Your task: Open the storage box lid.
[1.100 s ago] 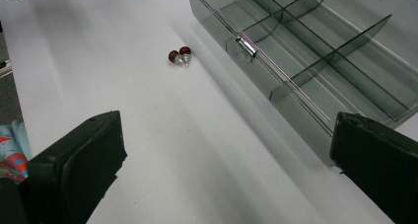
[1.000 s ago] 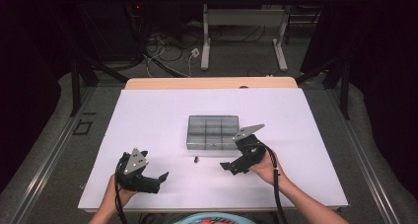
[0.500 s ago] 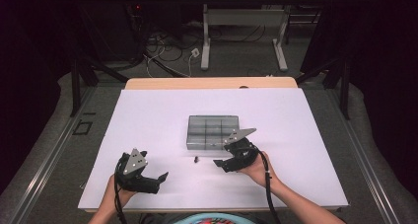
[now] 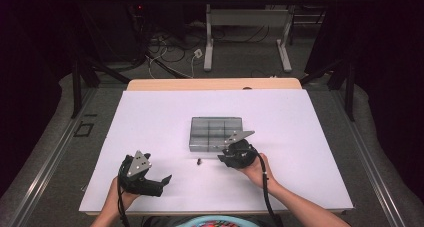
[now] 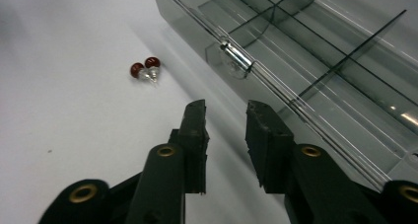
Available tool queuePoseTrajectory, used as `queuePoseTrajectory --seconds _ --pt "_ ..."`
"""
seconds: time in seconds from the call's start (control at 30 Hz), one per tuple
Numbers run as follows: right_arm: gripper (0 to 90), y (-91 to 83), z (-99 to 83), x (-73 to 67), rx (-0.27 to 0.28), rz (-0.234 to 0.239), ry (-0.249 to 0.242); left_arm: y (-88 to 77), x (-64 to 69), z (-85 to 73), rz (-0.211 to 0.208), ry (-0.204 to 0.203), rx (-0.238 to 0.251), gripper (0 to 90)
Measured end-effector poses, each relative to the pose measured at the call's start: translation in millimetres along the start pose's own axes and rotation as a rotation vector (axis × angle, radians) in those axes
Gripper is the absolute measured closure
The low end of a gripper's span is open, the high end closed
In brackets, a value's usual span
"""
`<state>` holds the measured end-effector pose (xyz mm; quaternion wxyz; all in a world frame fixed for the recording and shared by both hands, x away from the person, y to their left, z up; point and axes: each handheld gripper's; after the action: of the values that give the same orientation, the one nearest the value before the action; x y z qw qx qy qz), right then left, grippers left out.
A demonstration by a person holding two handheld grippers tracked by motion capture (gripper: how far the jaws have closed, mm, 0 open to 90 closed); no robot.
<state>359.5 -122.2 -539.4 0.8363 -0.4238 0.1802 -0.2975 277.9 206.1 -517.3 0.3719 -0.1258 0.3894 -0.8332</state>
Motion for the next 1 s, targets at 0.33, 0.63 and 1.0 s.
queuePoseTrajectory --seconds 0.33,0.63,1.0 --pt "81.2 1.8 3.7 -1.1 0.041 -0.029 0.040 -1.9 -0.7 -0.9 0.006 0.001 0.003 0.0" --pt "82.8 3.8 3.5 -0.2 0.054 -0.019 0.056 -0.4 -0.7 -1.3 0.006 -0.007 0.005 0.0" --pt "82.8 7.8 1.4 -0.1 0.078 -0.012 0.053 0.0 -0.5 -0.9 0.001 0.002 0.002 0.0"
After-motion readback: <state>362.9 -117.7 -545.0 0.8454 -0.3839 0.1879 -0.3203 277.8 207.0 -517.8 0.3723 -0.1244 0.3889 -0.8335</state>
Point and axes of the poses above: each handheld gripper's, and its own axes: y roughly forward along the jaws, z roughly out of its top, x roughly to its right, and after that the axes turned 10 degrees about -x, right-handed
